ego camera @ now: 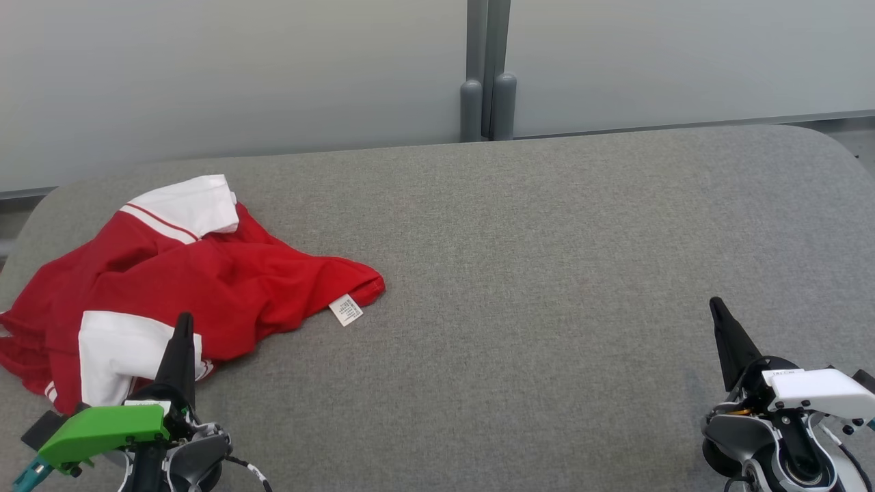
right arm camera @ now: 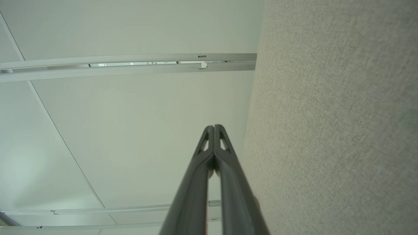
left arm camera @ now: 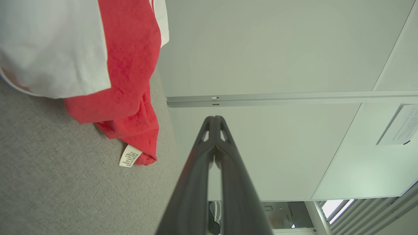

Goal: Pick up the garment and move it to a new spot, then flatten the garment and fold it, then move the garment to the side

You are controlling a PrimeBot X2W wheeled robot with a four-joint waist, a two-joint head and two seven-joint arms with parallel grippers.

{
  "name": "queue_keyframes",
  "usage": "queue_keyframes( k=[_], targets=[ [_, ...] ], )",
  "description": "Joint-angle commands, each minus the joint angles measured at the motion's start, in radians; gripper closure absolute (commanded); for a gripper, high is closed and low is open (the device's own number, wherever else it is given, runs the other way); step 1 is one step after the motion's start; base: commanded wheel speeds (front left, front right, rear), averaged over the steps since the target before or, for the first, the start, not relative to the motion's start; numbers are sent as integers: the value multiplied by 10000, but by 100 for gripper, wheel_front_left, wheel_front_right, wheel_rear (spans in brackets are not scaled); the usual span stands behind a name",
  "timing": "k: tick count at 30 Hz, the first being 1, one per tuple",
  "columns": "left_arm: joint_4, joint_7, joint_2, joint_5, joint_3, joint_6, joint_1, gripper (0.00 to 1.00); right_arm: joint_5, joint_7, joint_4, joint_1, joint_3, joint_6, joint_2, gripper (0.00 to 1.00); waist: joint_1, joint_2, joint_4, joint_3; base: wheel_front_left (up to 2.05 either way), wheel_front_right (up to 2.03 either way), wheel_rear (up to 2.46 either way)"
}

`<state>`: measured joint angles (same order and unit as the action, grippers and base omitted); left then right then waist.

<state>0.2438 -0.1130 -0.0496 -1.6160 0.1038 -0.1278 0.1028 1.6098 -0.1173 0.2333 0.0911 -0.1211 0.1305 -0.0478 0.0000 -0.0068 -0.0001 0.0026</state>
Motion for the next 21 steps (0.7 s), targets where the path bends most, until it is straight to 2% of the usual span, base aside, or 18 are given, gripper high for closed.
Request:
queue_keyframes(
  k=[1, 18, 19, 20, 21],
  targets=[
    [-13, -9, -1, 42, 26, -60, 114, 100, 75, 3, -35, 94, -23, 4, -52, 100, 0, 68, 0, 0, 0, 0, 0],
    [-13, -9, -1, 42, 26, -60, 114, 100, 75, 3, -35, 94, -23, 4, -52, 100, 0, 68, 0, 0, 0, 0, 0],
    [-13, -9, -1, 42, 26, -60, 114, 0, 75, 1, -35, 94, -23, 4, -52, 0, 0, 68, 0, 0, 0, 0, 0],
    [44, 0, 6, 0, -10, 4, -15, 0, -10, 2, 36, -27, 2, 0, 10, 0, 0, 0, 0, 0, 0, 0, 0],
    [44, 0, 6, 0, -10, 4, -15, 0, -10, 2, 36, -27, 2, 0, 10, 0, 0, 0, 0, 0, 0, 0, 0]
  ],
)
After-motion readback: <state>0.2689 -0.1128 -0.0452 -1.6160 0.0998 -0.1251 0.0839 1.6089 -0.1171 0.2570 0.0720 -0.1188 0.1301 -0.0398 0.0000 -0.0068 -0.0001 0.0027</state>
